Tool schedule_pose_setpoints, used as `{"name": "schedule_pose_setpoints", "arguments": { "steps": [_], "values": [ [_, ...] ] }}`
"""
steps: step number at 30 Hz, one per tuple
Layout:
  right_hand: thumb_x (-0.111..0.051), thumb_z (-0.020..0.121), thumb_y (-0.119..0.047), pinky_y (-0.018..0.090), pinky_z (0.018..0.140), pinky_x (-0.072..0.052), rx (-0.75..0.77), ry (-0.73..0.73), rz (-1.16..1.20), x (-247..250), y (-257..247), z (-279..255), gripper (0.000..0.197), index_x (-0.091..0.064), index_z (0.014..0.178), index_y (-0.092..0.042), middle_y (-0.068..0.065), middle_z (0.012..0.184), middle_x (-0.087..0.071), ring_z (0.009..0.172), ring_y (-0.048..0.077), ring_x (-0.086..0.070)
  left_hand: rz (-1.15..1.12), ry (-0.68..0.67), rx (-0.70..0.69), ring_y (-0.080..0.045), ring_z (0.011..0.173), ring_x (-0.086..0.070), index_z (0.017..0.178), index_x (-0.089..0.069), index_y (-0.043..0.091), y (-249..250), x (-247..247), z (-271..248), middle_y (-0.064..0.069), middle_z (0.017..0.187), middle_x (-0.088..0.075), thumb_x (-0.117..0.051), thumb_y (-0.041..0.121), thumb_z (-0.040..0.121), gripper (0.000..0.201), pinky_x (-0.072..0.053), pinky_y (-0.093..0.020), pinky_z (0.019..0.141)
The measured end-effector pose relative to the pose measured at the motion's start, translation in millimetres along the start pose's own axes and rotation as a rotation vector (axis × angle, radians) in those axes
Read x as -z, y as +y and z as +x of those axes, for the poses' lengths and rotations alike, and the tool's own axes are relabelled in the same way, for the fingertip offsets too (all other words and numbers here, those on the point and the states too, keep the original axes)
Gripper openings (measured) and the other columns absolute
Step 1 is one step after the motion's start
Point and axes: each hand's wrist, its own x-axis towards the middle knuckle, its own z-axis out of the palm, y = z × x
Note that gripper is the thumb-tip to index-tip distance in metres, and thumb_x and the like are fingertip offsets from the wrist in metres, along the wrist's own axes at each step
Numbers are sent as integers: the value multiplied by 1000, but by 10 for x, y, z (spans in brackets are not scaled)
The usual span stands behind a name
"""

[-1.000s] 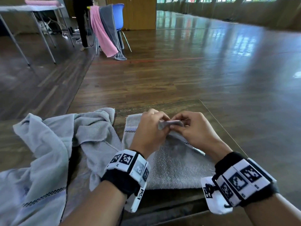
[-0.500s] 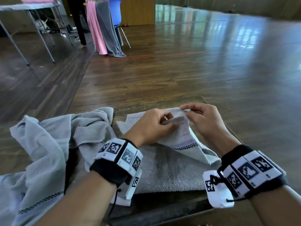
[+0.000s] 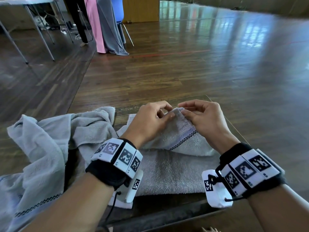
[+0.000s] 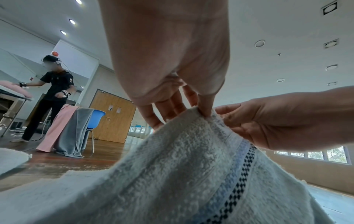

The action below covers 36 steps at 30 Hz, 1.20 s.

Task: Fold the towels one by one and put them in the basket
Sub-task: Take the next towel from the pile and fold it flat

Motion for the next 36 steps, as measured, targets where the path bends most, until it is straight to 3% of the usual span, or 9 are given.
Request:
{"name": "schedule_pose_setpoints", "arguments": {
  "steps": [4,6,11,16,23,32,36],
  "values": [
    [-79,85,-7,12,66,-53,22,1,-13,-26,-15,4,19,-80,88,-25,-9,80,-77,75,0,-71,89,50,-46,7,62,-55,96,-78,19,-13,-8,12,10,82,-71,-66,28,94,15,-37,-9,60],
    [-82,83,-7,13,66,-52,18,4,2,-32,-15,2,15,-80,87,-21,-6,78,-77,73,2,-71,109,90,-58,7,63,-57,92,-79,19,-23,-10,17,12,81,-73,-70,26,91,11,-37,-6,61],
    [-82,84,-11,14,68,-53,38,-17,-41,-18,-22,4,12,-81,86,-22,-9,79,-78,75,3,-73,84,170,-51,1,61,-60,84,-76,25,-36,-15,35,14,70,-68,-76,34,86,9,-41,-9,55],
    [-77,87,-8,27,78,-60,19,-67,-63,-20,-35,-5,16,-81,88,-24,-8,83,-79,81,8,-75,67,166,-35,0,61,-61,82,-75,27,-50,-14,32,13,69,-68,-78,39,83,13,-50,-16,55],
    [-79,86,-7,23,77,-60,2,-79,-7,-19,-29,-9,16,-81,88,-23,-6,83,-79,82,10,-76,77,162,-1,-2,63,-64,82,-76,27,-70,-12,27,12,72,-70,-78,39,82,12,-55,-24,57],
    [-80,85,-9,14,69,-55,-5,-92,15,-45,-2,5,14,-81,89,-23,-6,83,-79,79,7,-75,91,179,2,1,65,-63,79,-76,26,-81,-19,28,13,71,-70,-78,35,82,10,-48,-14,54],
    [-82,85,-22,16,69,-56,11,-96,14,-54,-29,-5,3,-81,86,-25,-7,81,-78,75,5,-72,69,180,-2,-1,64,-63,79,-75,24,-74,-45,22,12,71,-70,-78,37,82,14,-46,-13,54]
  ]
}}
